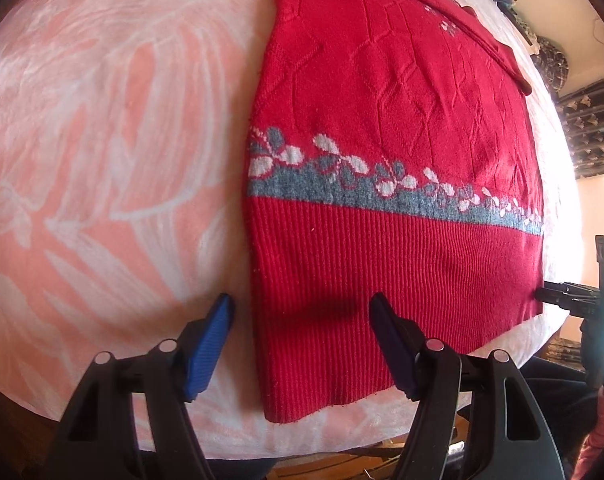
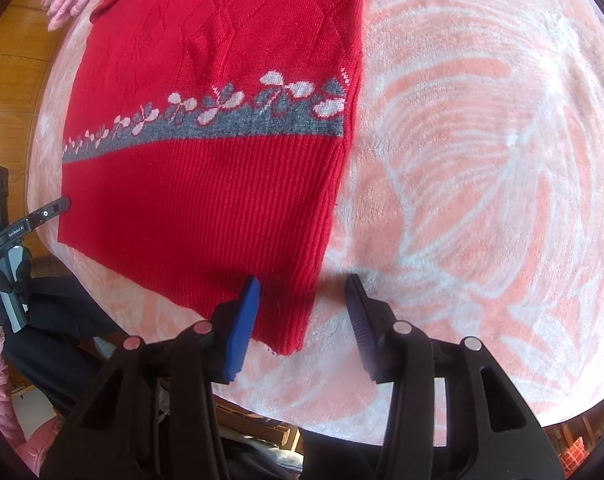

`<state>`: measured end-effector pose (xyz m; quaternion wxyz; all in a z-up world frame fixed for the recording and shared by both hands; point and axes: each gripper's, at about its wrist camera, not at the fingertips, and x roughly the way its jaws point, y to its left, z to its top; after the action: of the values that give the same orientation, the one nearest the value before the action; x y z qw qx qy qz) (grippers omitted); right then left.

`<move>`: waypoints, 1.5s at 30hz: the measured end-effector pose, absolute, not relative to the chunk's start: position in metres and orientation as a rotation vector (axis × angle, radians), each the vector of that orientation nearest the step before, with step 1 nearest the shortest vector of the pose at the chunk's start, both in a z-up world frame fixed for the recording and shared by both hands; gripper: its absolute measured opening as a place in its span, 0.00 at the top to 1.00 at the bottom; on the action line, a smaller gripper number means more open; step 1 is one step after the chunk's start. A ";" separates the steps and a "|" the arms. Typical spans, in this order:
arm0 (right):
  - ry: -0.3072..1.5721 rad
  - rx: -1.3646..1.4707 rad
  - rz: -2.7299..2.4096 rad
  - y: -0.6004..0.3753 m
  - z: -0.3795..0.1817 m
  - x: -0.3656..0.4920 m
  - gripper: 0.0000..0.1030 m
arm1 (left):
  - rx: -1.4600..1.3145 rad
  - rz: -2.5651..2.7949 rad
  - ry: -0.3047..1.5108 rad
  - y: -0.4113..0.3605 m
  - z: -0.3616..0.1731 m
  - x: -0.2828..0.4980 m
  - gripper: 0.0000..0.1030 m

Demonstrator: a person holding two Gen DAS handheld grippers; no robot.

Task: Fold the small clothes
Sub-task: 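Move both tools to the sweater hem and grasp it with the right tool, then lift the hem with both tools and fold it toward the collar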

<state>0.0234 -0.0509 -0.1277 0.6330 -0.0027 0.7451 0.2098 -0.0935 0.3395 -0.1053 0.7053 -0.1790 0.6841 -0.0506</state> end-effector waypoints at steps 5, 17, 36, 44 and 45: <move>1.698 -0.060 0.475 -0.046 -0.126 0.021 0.70 | -0.428 -0.151 1.536 0.333 -0.104 -0.091 0.60; 1.632 0.096 0.535 -0.056 -0.093 0.043 0.97 | -0.558 -0.258 1.448 0.334 -0.073 -0.081 0.91; 1.433 0.409 0.458 -0.078 -0.034 0.155 0.97 | -0.761 -0.138 1.208 0.388 -0.037 0.016 0.91; 1.426 0.377 0.431 -0.059 -0.048 0.230 0.97 | -0.758 -0.086 1.181 0.393 -0.055 0.076 0.91; 1.424 0.385 0.424 -0.059 -0.051 0.240 0.97 | -0.756 -0.084 1.174 0.394 -0.057 0.083 0.91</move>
<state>0.2398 -0.0585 -0.0509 0.7198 0.1743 0.6440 0.1919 0.0833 0.3944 -0.0568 0.7652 -0.3481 0.5402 -0.0385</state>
